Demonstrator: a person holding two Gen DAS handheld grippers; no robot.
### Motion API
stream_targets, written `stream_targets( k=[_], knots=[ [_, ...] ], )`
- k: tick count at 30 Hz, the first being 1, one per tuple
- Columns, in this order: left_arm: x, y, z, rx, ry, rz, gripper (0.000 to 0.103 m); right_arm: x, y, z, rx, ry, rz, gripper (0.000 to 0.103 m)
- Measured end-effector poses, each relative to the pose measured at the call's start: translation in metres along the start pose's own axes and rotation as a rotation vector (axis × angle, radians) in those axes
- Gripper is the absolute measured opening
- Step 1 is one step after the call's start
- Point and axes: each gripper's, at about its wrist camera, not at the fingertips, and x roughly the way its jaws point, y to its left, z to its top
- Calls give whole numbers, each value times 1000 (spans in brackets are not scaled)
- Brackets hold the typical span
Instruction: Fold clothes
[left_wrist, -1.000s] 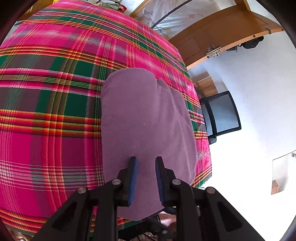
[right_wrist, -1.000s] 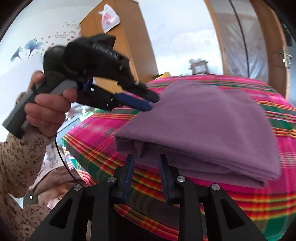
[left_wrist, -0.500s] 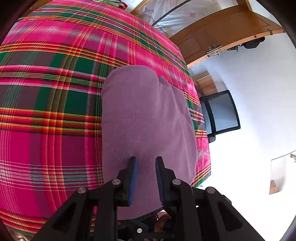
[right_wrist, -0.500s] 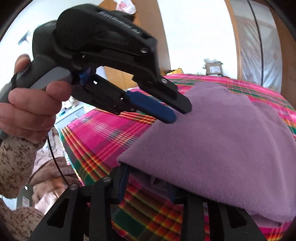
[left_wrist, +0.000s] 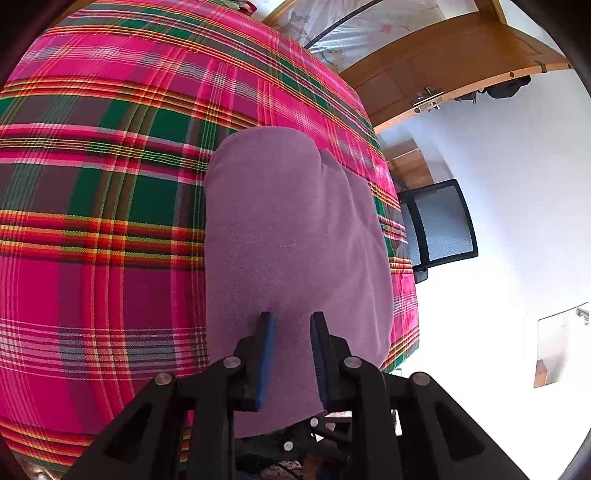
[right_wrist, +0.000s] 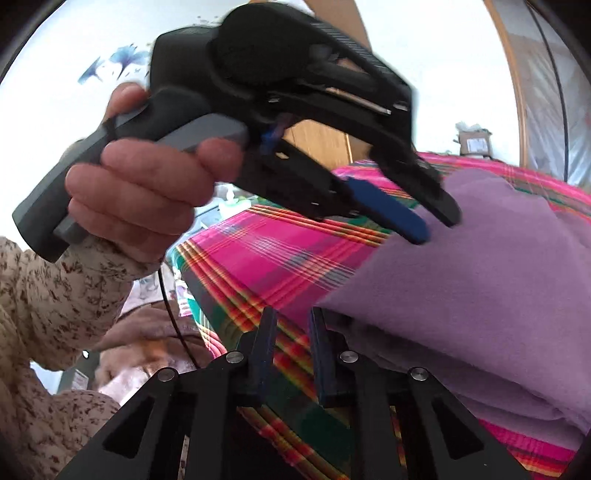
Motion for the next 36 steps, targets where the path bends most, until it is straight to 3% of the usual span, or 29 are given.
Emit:
stream_targets(
  k=[8,11,12,15,19,26,32,33,36],
  knots=[
    [-6,-1,-2,11,-5,0,20,-25,1,3,27,-21,-13,18],
    [-6,-2,-1,8,-6,2,21,-39,-7,15,9,-65,-101,19],
    [-6,-2,-1,4,-6,1,21,-38,-11,17,11,-48,-134,19],
    [-3,0,0,2,2,2,21,-24,-17,12,49,23,-121,22],
    [-2,-1,1,-4,2,4,21,-8,-16,1,32,84,-170,31],
    [-4,-1,1,-4,2,3,21,-8,-26,17,79,-34,-161,35],
    [-1,1,2,-13,5,-2,21,7,-30,24,84,-40,-154,35],
    [-2,2,2,-16,7,-7,21,6,-31,24,94,-47,-149,34],
    [-2,3,2,-15,11,-9,21,4,-29,20,99,-43,-118,15]
  ],
)
